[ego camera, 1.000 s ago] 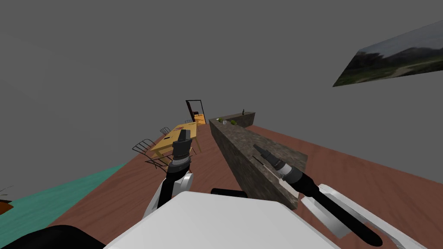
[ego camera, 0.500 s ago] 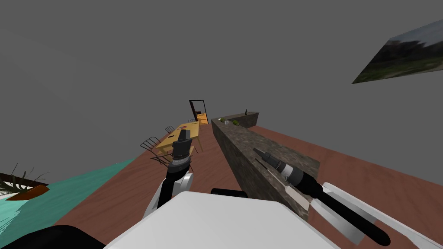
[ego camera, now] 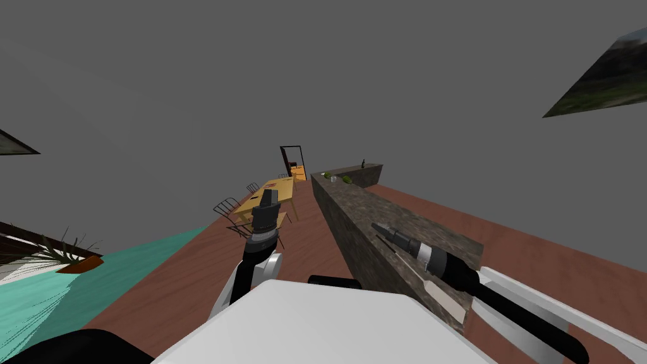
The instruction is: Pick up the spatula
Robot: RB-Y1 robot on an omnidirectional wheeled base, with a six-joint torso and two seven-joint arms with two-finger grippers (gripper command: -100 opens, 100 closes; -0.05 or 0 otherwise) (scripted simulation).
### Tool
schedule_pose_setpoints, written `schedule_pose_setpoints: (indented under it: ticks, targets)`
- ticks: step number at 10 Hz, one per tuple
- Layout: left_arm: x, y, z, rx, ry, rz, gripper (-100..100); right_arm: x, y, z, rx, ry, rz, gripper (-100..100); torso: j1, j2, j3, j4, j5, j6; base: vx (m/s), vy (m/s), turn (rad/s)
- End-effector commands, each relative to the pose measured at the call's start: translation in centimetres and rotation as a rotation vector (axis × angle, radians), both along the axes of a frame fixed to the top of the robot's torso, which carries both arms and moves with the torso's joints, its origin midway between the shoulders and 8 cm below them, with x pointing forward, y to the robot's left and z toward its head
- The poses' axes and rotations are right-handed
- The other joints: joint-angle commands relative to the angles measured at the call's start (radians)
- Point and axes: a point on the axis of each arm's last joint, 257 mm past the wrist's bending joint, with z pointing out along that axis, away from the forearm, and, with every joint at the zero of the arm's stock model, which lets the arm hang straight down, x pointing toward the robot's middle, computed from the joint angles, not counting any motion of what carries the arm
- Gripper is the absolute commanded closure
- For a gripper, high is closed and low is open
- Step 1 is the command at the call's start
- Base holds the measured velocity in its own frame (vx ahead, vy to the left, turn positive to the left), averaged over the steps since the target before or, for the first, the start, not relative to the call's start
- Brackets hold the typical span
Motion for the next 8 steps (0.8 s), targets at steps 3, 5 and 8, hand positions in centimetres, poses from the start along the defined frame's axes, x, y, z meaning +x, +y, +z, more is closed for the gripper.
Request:
schedule_pose_setpoints:
  ticks: [3,5,8]
  targets:
    - [0.0,0.0,0.0,0.000,0.000,0.000,0,-1.3,-2.1,-3.5,-0.118,0.097,0.013,-100,0.000,0.001,0.000,0.000,0.000,0.000,0.008,-0.005,0.054]
    - [0.0,0.0,0.0,0.000,0.000,0.000,0,-2.1,-3.4,-5.1,-0.178,0.146,0.022,-100,0.000,0.000,0.000,0.000,0.000,0.000,0.016,-0.005,0.070]
    - [0.0,0.0,0.0,0.000,0.000,0.000,0,-3.0,-4.8,-6.7,-0.255,0.198,0.040,-100,0.000,0.000,0.000,0.000,0.000,0.000,0.015,-0.003,0.054]
